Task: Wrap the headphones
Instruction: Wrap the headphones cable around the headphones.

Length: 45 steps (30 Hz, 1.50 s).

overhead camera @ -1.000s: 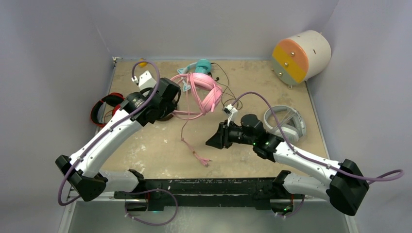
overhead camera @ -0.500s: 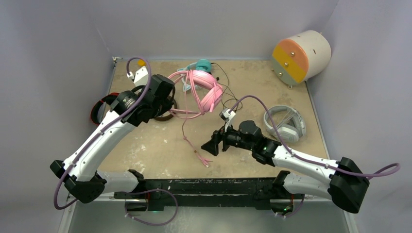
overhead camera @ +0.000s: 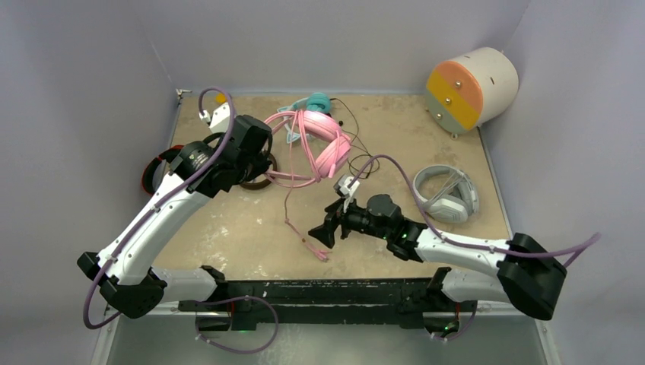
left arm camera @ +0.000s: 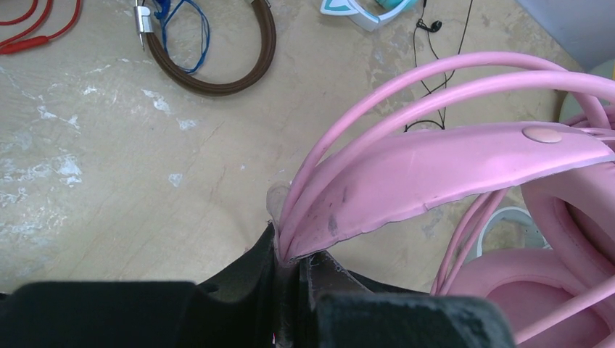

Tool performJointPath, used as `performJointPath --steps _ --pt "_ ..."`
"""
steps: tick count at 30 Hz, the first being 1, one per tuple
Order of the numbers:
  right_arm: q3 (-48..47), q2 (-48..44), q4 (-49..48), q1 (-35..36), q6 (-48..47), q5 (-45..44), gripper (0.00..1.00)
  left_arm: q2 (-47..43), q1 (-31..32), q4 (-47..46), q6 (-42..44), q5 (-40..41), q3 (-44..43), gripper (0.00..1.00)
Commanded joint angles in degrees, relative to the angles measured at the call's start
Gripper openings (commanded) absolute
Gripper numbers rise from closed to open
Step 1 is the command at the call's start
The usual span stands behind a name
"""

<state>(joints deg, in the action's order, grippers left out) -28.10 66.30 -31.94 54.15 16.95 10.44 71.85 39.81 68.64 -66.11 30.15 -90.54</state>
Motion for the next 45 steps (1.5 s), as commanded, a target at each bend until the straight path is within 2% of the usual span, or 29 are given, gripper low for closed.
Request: performJointPath --steps 1,5,10,13,16,19,26,31,33,36,38,45 --pt "0.1 4.9 -8.2 1.2 -3.4 -0.2 0.98 -1.7 -0.1 -5.5 -0.8 -1.1 -3.3 0.0" --pt "-1.3 10.4 -8.4 2.7 -3.9 -0.8 0.92 -2.2 0.0 -5.7 -0.8 -1.1 -3.1 0.0" --pt "1.4 14.7 -12.8 4.2 -1.3 -0.2 0.83 -2.5 -0.1 -5.7 -0.7 -1.3 -2.7 0.0" --pt "1.1 16.6 -10.5 6.3 -1.0 -1.6 0.75 -2.6 -0.1 -5.5 -0.6 -1.3 -2.4 0.0" --pt "-0.6 17.9 -5.6 10.9 -1.7 -7.9 0.73 -3.1 -0.1 -5.9 -0.6 -1.2 -1.7 0.0" --pt "-0.9 18.9 -3.0 12.5 -1.1 -11.6 0.71 -3.4 -0.1 -6.2 -0.5 -1.2 -1.3 0.0" --pt "-1.7 22.5 -1.5 12.6 0.0 -13.4 0.68 -3.7 0.0 -6.1 -0.6 -1.6 -1.4 0.0" --pt "-4.9 27.3 1.5 13.1 -0.5 -13.9 0.6 -4.2 -0.1 -6.0 -0.5 -1.4 -1.1 0.0" --pt "-5.5 27.8 1.9 13.5 -0.6 -14.7 0.49 -4.4 -0.1 -5.9 -0.4 -1.4 -1.1 0.0" --pt "-3.9 25.7 0.6 13.5 0.6 -17.4 0.17 -4.8 -0.1 -5.6 -0.2 -1.4 -1.2 0.0" --pt "-2.0 23.5 0.3 13.4 3.5 -17.2 0.0 -5.1 -0.1 -5.6 0.1 -1.6 -1.2 0.0" --pt "1.6 14.3 3.3 12.7 5.7 -22.9 0.0 -7.5 0.0 -5.3 1.0 -1.6 0.5 0.0"
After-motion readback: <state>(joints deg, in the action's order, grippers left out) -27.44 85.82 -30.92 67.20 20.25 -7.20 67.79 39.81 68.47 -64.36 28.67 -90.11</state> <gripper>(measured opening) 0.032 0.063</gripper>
